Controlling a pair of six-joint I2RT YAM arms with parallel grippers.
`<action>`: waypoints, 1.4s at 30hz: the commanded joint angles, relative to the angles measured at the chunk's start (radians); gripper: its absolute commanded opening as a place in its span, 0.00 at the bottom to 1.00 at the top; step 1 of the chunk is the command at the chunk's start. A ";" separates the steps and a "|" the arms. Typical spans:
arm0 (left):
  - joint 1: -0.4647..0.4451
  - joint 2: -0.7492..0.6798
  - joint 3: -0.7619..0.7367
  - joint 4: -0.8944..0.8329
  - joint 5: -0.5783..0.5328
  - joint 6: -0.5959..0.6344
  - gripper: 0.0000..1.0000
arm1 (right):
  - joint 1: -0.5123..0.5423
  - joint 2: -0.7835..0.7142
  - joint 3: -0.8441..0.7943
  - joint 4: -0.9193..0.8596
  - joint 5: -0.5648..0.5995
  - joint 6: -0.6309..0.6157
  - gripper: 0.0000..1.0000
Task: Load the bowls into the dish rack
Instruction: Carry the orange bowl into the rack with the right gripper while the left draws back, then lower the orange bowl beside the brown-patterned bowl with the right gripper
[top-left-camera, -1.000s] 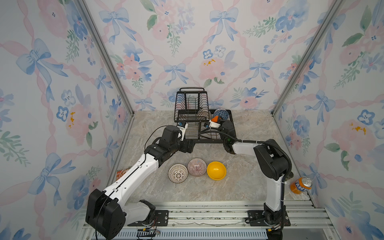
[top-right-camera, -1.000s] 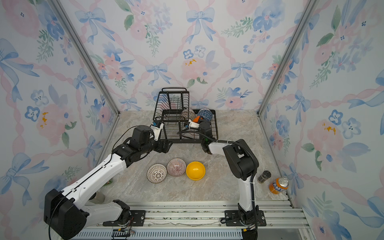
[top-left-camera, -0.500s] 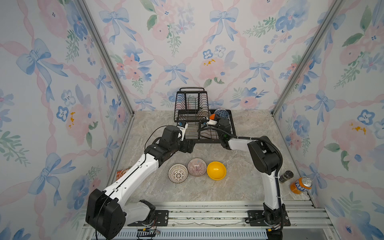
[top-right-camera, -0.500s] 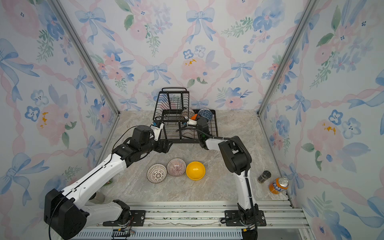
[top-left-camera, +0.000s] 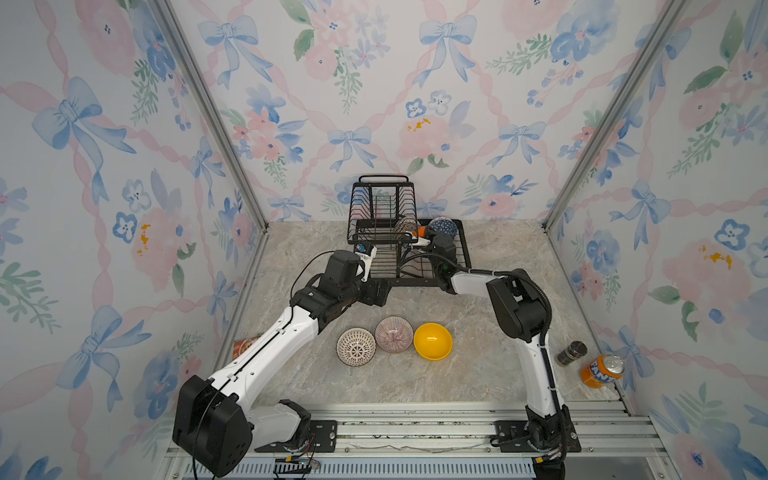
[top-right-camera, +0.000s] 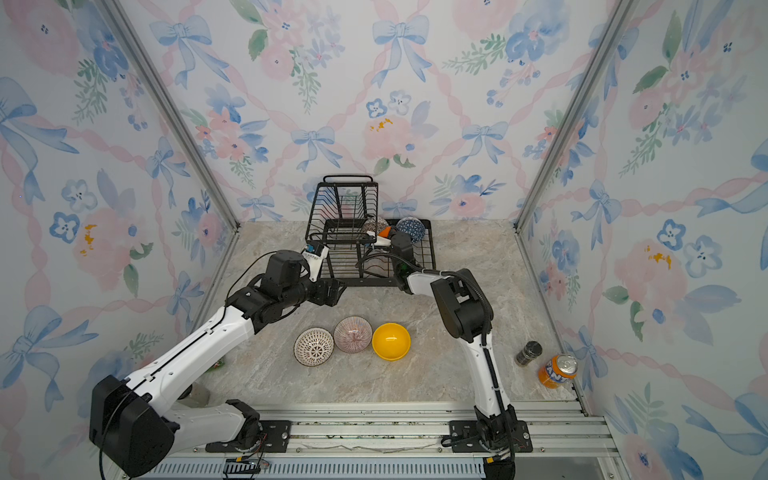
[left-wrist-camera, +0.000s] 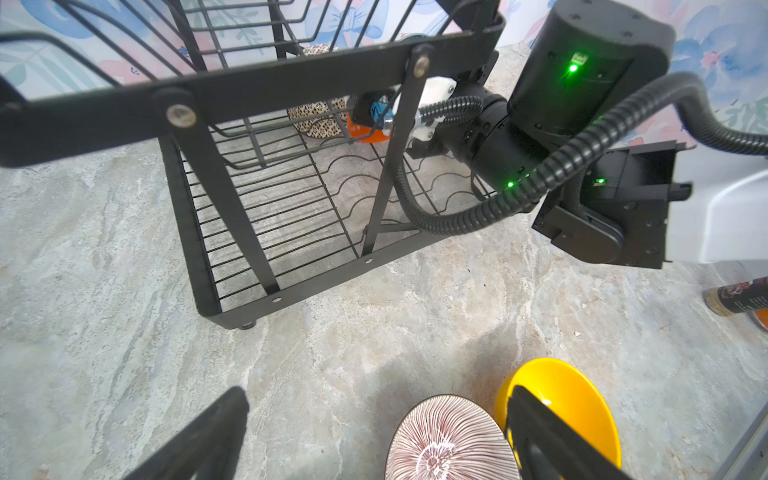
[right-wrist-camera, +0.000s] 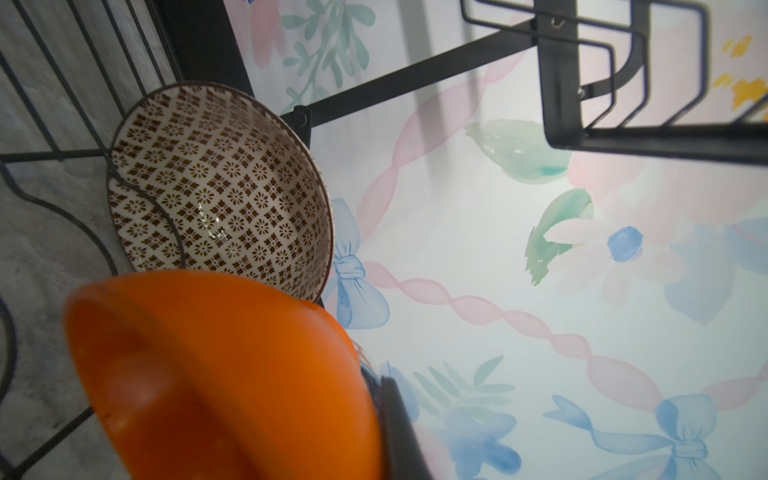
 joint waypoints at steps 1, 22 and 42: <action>0.009 0.013 0.025 -0.015 0.017 0.027 0.98 | -0.003 0.024 0.063 0.020 -0.012 0.037 0.00; 0.009 0.019 0.030 -0.026 0.011 0.029 0.98 | 0.010 0.089 0.143 0.018 -0.101 0.117 0.00; 0.011 0.020 0.025 -0.032 0.005 0.029 0.98 | 0.028 0.141 0.162 0.017 -0.117 0.146 0.00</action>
